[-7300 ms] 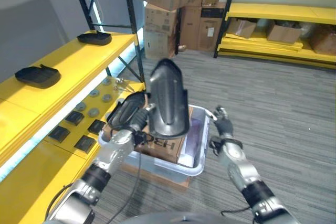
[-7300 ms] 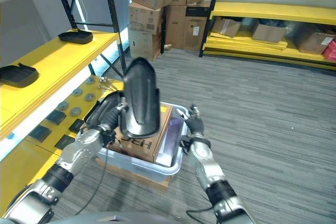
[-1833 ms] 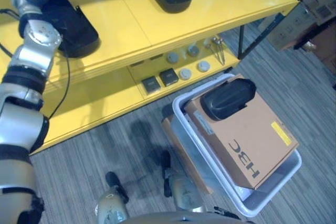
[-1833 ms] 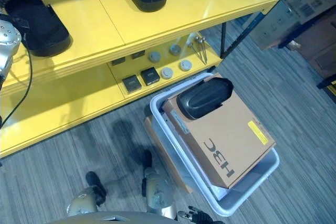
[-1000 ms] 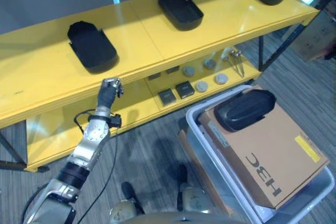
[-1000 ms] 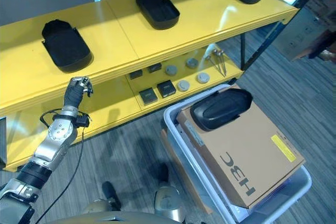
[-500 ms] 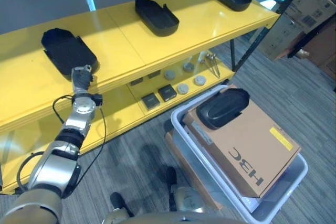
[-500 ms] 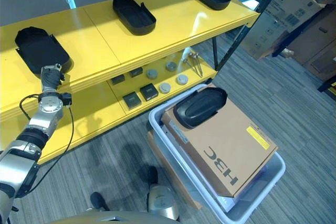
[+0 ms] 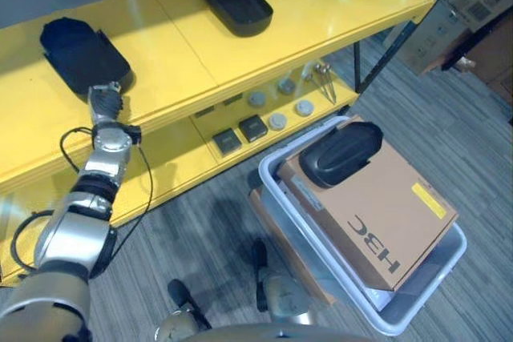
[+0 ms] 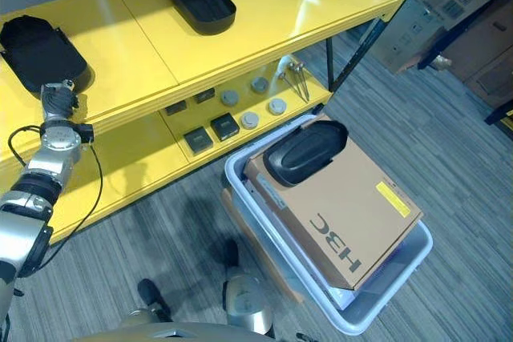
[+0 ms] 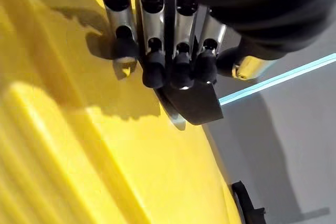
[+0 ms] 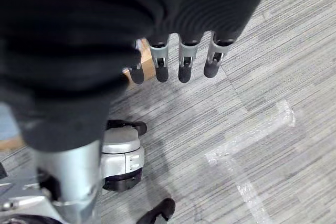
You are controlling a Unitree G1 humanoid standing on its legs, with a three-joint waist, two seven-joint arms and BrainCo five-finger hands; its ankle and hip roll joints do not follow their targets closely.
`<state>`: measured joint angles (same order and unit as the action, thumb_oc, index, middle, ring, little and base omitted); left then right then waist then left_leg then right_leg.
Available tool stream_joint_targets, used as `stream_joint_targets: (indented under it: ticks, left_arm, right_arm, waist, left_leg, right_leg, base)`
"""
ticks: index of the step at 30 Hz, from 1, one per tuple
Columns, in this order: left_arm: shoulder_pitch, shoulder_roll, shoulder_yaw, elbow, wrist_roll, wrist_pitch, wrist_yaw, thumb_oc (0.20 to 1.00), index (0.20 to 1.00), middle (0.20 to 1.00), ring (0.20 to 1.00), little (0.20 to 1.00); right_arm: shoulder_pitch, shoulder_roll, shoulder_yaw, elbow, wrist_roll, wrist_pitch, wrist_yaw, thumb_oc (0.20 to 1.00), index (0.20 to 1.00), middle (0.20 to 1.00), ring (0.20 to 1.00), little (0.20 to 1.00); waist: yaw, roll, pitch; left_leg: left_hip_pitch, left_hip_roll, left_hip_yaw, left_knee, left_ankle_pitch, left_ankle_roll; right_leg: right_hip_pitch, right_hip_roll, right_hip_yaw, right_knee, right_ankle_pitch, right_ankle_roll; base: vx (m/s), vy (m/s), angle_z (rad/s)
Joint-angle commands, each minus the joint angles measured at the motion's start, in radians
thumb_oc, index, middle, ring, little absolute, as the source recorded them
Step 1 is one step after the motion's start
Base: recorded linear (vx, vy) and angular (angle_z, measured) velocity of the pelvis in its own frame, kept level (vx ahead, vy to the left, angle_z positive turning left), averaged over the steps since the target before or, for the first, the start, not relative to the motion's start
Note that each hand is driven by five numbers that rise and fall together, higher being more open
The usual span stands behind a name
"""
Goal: Move parts from the plastic box to the shelf.
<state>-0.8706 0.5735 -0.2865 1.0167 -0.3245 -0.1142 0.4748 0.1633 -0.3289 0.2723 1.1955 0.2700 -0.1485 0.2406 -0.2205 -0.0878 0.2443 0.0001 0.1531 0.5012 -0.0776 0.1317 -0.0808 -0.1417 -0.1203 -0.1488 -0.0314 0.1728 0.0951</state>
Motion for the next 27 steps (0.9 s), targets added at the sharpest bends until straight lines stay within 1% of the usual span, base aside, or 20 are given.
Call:
stream_joint_targets:
  ticks: [1, 6, 8, 9, 10, 12, 14, 15, 16, 17, 18, 19, 20, 21, 22, 23, 24, 25, 26, 27]
  left_arm:
    - [-0.105, 0.066, -0.009, 0.065, -0.03, -0.011, 0.018, 0.2, 0.2, 0.2, 0.2, 0.2]
    - [-0.145, 0.079, -0.025, 0.09, -0.034, -0.024, 0.012, 0.2, 0.2, 0.2, 0.2, 0.2]
    - [-0.154, 0.079, -0.029, 0.088, -0.051, -0.038, 0.002, 0.2, 0.2, 0.2, 0.2, 0.2]
    - [-0.153, 0.077, -0.03, 0.081, -0.07, -0.071, -0.031, 0.2, 0.2, 0.2, 0.2, 0.2]
    - [-0.148, 0.074, -0.027, 0.07, -0.077, -0.097, -0.049, 0.235, 0.235, 0.235, 0.235, 0.235]
    - [-0.138, 0.068, -0.028, 0.039, -0.076, -0.141, -0.068, 1.0, 1.0, 1.0, 1.0, 1.0]
    - [-0.088, 0.055, -0.03, -0.069, -0.058, -0.193, -0.112, 1.0, 1.0, 1.0, 1.0, 1.0]
    - [-0.068, 0.05, -0.033, -0.104, -0.047, -0.209, -0.133, 1.0, 1.0, 1.0, 1.0, 1.0]
    - [-0.032, 0.039, -0.034, -0.167, -0.04, -0.213, -0.144, 1.0, 1.0, 1.0, 1.0, 1.0]
    - [0.016, 0.027, -0.033, -0.229, -0.037, -0.218, -0.186, 1.0, 1.0, 1.0, 1.0, 1.0]
    - [0.064, 0.012, -0.035, -0.298, -0.029, -0.207, -0.216, 1.0, 1.0, 1.0, 1.0, 1.0]
    - [0.115, -0.001, -0.036, -0.374, -0.021, -0.185, -0.231, 1.0, 1.0, 1.0, 1.0, 1.0]
    - [0.153, -0.01, -0.037, -0.42, -0.024, -0.171, -0.27, 1.0, 1.0, 1.0, 1.0, 1.0]
    - [0.195, -0.02, -0.043, -0.484, -0.02, -0.144, -0.287, 1.0, 1.0, 1.0, 1.0, 1.0]
    - [0.275, -0.036, -0.048, -0.585, 0.005, -0.107, -0.297, 1.0, 1.0, 1.0, 1.0, 1.0]
    - [0.329, -0.046, -0.05, -0.635, 0.014, -0.081, -0.324, 1.0, 1.0, 1.0, 1.0, 1.0]
    - [0.393, -0.054, -0.059, -0.687, 0.011, -0.05, -0.358, 1.0, 1.0, 1.0, 1.0, 1.0]
    - [0.505, -0.067, -0.061, -0.735, -0.025, -0.016, -0.406, 1.0, 1.0, 1.0, 1.0, 1.0]
    - [0.592, -0.073, -0.083, -0.736, 0.014, 0.011, -0.425, 1.0, 1.0, 1.0, 1.0, 1.0]
    - [0.648, -0.079, -0.108, -0.719, -0.007, 0.029, -0.427, 1.0, 1.0, 1.0, 1.0, 1.0]
  right_arm:
    - [-0.025, -0.052, 0.085, 0.016, 0.017, -0.002, 0.015, 1.0, 1.0, 1.0, 1.0, 1.0]
    - [-0.04, -0.056, 0.098, 0.017, 0.025, -0.004, 0.017, 1.0, 1.0, 1.0, 1.0, 1.0]
    - [-0.045, -0.055, 0.1, 0.02, 0.024, -0.007, 0.018, 1.0, 1.0, 1.0, 1.0, 1.0]
    - [-0.047, -0.054, 0.104, 0.021, 0.029, -0.011, 0.019, 1.0, 1.0, 1.0, 1.0, 1.0]
    - [-0.046, -0.053, 0.103, 0.021, 0.029, -0.015, 0.019, 1.0, 1.0, 1.0, 1.0, 1.0]
    - [-0.044, -0.052, 0.1, 0.018, 0.031, -0.018, 0.019, 1.0, 1.0, 1.0, 1.0, 1.0]
    - [-0.038, -0.053, 0.08, 0.013, 0.023, -0.022, 0.019, 1.0, 1.0, 1.0, 1.0, 1.0]
    - [-0.035, -0.052, 0.072, 0.013, 0.019, -0.023, 0.019, 1.0, 1.0, 1.0, 1.0, 1.0]
    - [-0.032, -0.053, 0.062, 0.01, 0.017, -0.02, 0.018, 1.0, 1.0, 1.0, 1.0, 1.0]
    - [-0.029, -0.054, 0.048, 0.005, 0.01, -0.016, 0.015, 1.0, 1.0, 1.0, 1.0, 1.0]
    - [-0.028, -0.054, 0.037, 0.006, 0.007, -0.014, 0.015, 1.0, 1.0, 1.0, 1.0, 1.0]
    - [-0.027, -0.054, 0.027, 0.006, 0.004, -0.01, 0.017, 1.0, 1.0, 1.0, 1.0, 1.0]
    - [-0.028, -0.055, 0.018, 0.006, 0.0, -0.009, 0.018, 1.0, 1.0, 1.0, 1.0, 1.0]
    - [-0.03, -0.055, 0.009, 0.008, -0.003, -0.003, 0.019, 1.0, 1.0, 1.0, 1.0, 1.0]
    - [-0.031, -0.057, -0.007, 0.007, -0.006, 0.007, 0.02, 1.0, 1.0, 1.0, 1.0, 1.0]
    - [-0.031, -0.059, -0.019, 0.006, -0.004, 0.015, 0.019, 1.0, 1.0, 1.0, 1.0, 1.0]
    - [-0.034, -0.061, -0.03, 0.007, -0.005, 0.025, 0.019, 1.0, 1.0, 1.0, 1.0, 1.0]
    - [-0.036, -0.064, -0.05, 0.005, -0.01, 0.043, 0.014, 1.0, 1.0, 1.0, 1.0, 1.0]
    - [-0.038, -0.068, -0.068, 0.006, -0.012, 0.061, 0.008, 1.0, 1.0, 1.0, 1.0, 1.0]
    - [-0.038, -0.068, -0.076, 0.009, -0.006, 0.073, 0.006, 1.0, 1.0, 1.0, 1.0, 1.0]
  waist:
    - [-0.005, 0.017, 0.035]
    - [-0.007, 0.014, 0.044]
    - [-0.006, 0.014, 0.048]
    - [-0.004, 0.012, 0.049]
    - [-0.002, 0.012, 0.049]
    - [0.002, 0.013, 0.05]
    - [0.015, 0.021, 0.049]
    - [0.02, 0.025, 0.048]
    - [0.03, 0.029, 0.046]
    - [0.041, 0.034, 0.045]
    - [0.05, 0.038, 0.042]
    - [0.06, 0.042, 0.039]
    - [0.067, 0.045, 0.036]
    - [0.075, 0.048, 0.033]
    - [0.088, 0.053, 0.026]
    - [0.098, 0.058, 0.022]
    - [0.109, 0.065, 0.016]
    - [0.124, 0.077, 0.009]
    - [0.132, 0.087, 0.0]
    - [0.134, 0.092, -0.006]
  left_leg:
    - [-0.091, 0.055, -0.017, 0.145, -0.098, -0.001]
    - [-0.102, 0.053, -0.02, 0.147, -0.098, 0.0]
    - [-0.104, 0.049, -0.023, 0.145, -0.099, 0.002]
    - [-0.105, 0.048, -0.025, 0.145, -0.099, 0.003]
    - [-0.105, 0.046, -0.027, 0.143, -0.099, 0.004]
    - [-0.104, 0.042, -0.029, 0.14, -0.101, 0.006]
    - [-0.092, 0.031, -0.032, 0.124, -0.101, 0.011]
    - [-0.089, 0.027, -0.033, 0.12, -0.101, 0.013]
    - [-0.086, 0.021, -0.036, 0.114, -0.1, 0.014]
    - [-0.082, 0.013, -0.043, 0.107, -0.1, 0.018]
    - [-0.077, 0.007, -0.047, 0.102, -0.099, 0.02]
    - [-0.073, 0.001, -0.054, 0.097, -0.099, 0.022]
    - [-0.069, -0.004, -0.059, 0.092, -0.099, 0.024]
    - [-0.065, -0.011, -0.064, 0.088, -0.1, 0.027]
    - [-0.056, -0.022, -0.075, 0.08, -0.102, 0.031]
    - [-0.05, -0.029, -0.083, 0.075, -0.103, 0.036]
    - [-0.044, -0.038, -0.092, 0.069, -0.105, 0.042]
    - [-0.04, -0.046, -0.09, 0.065, -0.093, 0.061]
    - [-0.025, -0.059, -0.097, 0.055, -0.1, 0.072]
    - [-0.014, -0.068, -0.099, 0.046, -0.102, 0.078]
  right_leg:
    - [0.012, -0.063, 0.022, 0.111, -0.133, 0.07]
    - [-0.005, -0.061, 0.028, 0.116, -0.131, 0.068]
    - [-0.008, -0.06, 0.032, 0.118, -0.132, 0.067]
    - [-0.009, -0.059, 0.032, 0.119, -0.132, 0.067]
    - [-0.01, -0.059, 0.032, 0.119, -0.132, 0.066]
    - [-0.011, -0.059, 0.032, 0.121, -0.134, 0.067]
    - [-0.004, -0.062, 0.029, 0.117, -0.134, 0.069]
    - [-0.002, -0.064, 0.028, 0.117, -0.135, 0.07]
    - [0.002, -0.067, 0.023, 0.115, -0.135, 0.072]
    - [0.008, -0.069, 0.02, 0.115, -0.136, 0.072]
    - [0.013, -0.073, 0.016, 0.115, -0.136, 0.073]
    - [0.018, -0.076, 0.012, 0.115, -0.137, 0.074]
    - [0.023, -0.08, 0.008, 0.116, -0.138, 0.075]
    - [0.028, -0.083, 0.005, 0.117, -0.139, 0.076]
    - [0.037, -0.088, -0.001, 0.12, -0.141, 0.078]
    - [0.043, -0.093, -0.006, 0.124, -0.143, 0.08]
    - [0.047, -0.099, -0.01, 0.132, -0.145, 0.081]
    - [0.045, -0.106, -0.018, 0.149, -0.134, 0.076]
    - [0.05, -0.119, -0.022, 0.168, -0.133, 0.078]
    - [0.048, -0.128, -0.024, 0.185, -0.12, 0.082]
  base:
    - [-0.03, 0.018, -0.03]
    - [-0.04, 0.013, -0.01]
    - [-0.04, 0.008, 0.0]
    - [-0.04, 0.004, 0.02]
    - [-0.04, 0.007, 0.01]
    - [-0.04, 0.023, 0.0]
    - [-0.06, 0.069, 0.0]
    - [-0.05, 0.088, 0.0]
    - [-0.05, 0.086, 0.01]
    - [-0.05, 0.094, 0.0]
    - [-0.04, 0.093, 0.02]
    - [-0.04, 0.085, 0.04]
    - [-0.03, 0.08, 0.05]
    - [-0.03, 0.101, 0.06]
    - [-0.02, 0.113, 0.09]
    - [-0.03, 0.14, 0.07]
    - [-0.11, 0.173, 0.31]
    - [-0.1, 0.214, 0.29]
    - [-0.09, 0.214, 0.31]
    - [-0.01, 0.167, 0.12]
